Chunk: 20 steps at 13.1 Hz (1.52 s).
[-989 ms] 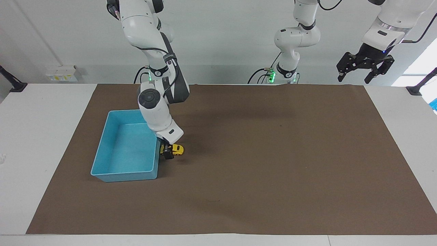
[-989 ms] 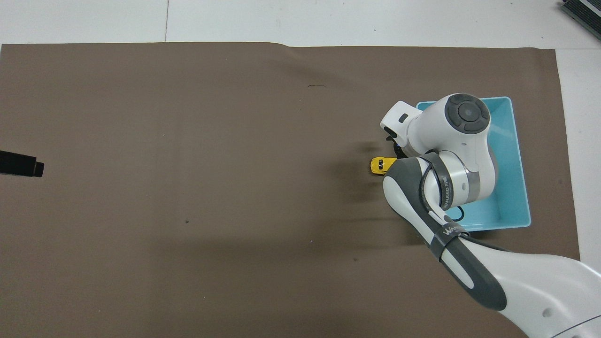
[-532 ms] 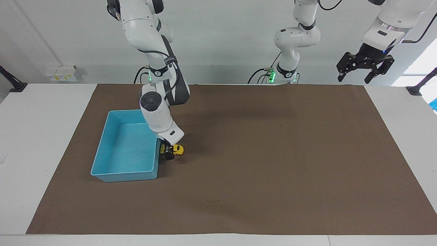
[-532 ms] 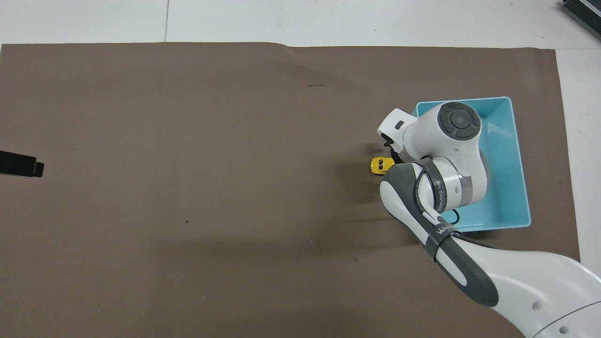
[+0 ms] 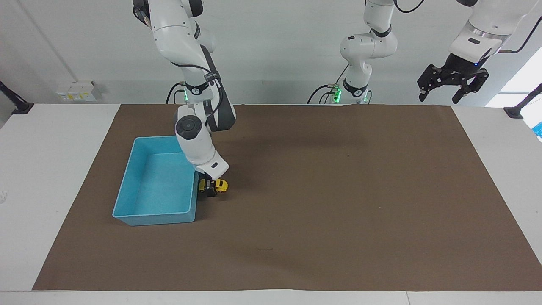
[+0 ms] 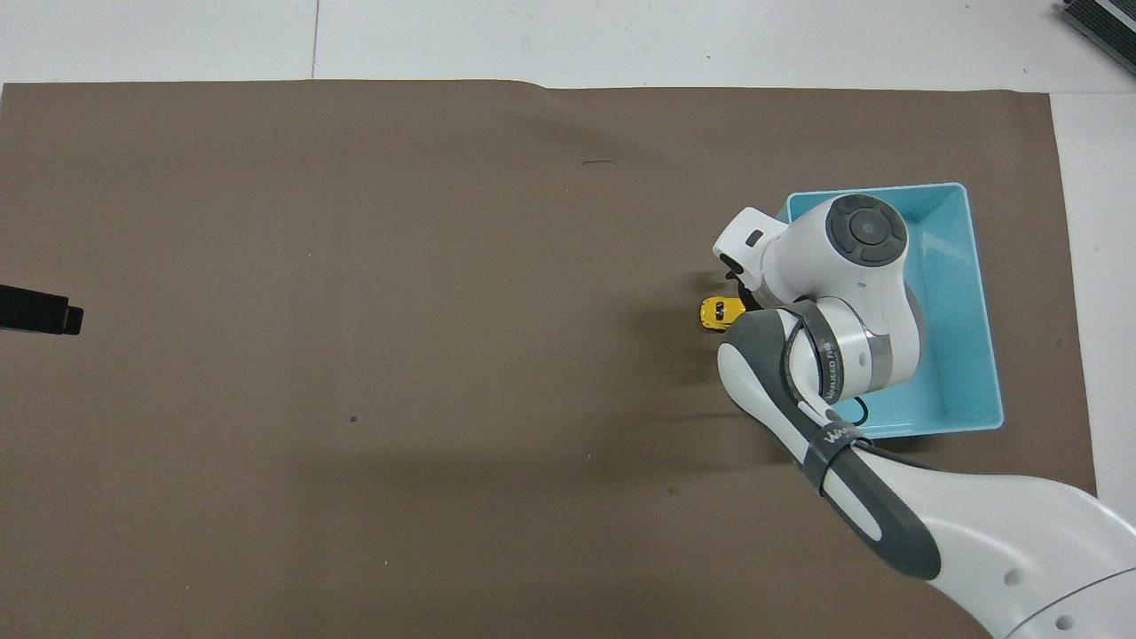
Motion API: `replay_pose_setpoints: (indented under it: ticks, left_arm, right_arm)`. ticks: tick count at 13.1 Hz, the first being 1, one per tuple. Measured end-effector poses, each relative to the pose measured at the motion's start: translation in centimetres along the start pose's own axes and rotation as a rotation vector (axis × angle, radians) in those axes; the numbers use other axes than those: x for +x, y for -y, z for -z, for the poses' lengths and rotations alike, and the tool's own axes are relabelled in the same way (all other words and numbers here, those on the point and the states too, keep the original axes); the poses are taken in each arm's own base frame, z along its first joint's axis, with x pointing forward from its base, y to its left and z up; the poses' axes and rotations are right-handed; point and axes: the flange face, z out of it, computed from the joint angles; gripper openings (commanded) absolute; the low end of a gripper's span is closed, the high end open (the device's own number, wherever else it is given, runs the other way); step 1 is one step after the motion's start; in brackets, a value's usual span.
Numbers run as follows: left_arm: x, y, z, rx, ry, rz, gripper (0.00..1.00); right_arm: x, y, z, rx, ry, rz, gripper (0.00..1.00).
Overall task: Wind up and store yellow beetle car
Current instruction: 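Lower the right gripper onto the yellow car and grasp it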
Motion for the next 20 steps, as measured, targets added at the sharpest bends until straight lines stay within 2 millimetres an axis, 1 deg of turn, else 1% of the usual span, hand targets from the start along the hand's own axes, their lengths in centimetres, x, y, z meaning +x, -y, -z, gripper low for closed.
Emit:
replay_pose_setpoints:
  ticks: [1, 3, 4, 7, 11, 15, 18, 20]
  left_arm:
    - [0.0, 0.0, 0.0, 0.0, 0.0, 0.0, 1.0]
    - [0.0, 0.0, 0.0, 0.0, 0.0, 0.0, 1.0]
    - [0.0, 0.0, 0.0, 0.0, 0.0, 0.0, 1.0]
    - [0.0, 0.0, 0.0, 0.0, 0.0, 0.0, 1.0]
    - [0.0, 0.0, 0.0, 0.0, 0.0, 0.0, 1.0]
    - [0.0, 0.0, 0.0, 0.0, 0.0, 0.0, 1.0]
    - [0.0, 0.0, 0.0, 0.0, 0.0, 0.0, 1.0]
    - [0.0, 0.0, 0.0, 0.0, 0.0, 0.0, 1.0]
  right_arm:
    - [0.0, 0.0, 0.0, 0.0, 0.0, 0.0, 0.34]
    - [0.0, 0.0, 0.0, -0.001, 0.0, -0.002, 0.13]
    - [0.2, 0.0, 0.2, -0.003, 0.0, -0.002, 0.05]
    - [0.9, 0.0, 0.3, -0.007, -0.001, 0.007, 0.01]
    - [2.4, -0.4, 1.6, -0.015, -0.003, 0.022, 0.0]
    - [2.8, -0.9, 2.7, -0.013, -0.003, 0.005, 0.0]
    - [3.3, -1.1, 4.2, -0.004, -0.001, -0.007, 0.0]
    - [3.5, -1.1, 6.1, 0.002, 0.001, -0.011, 0.0]
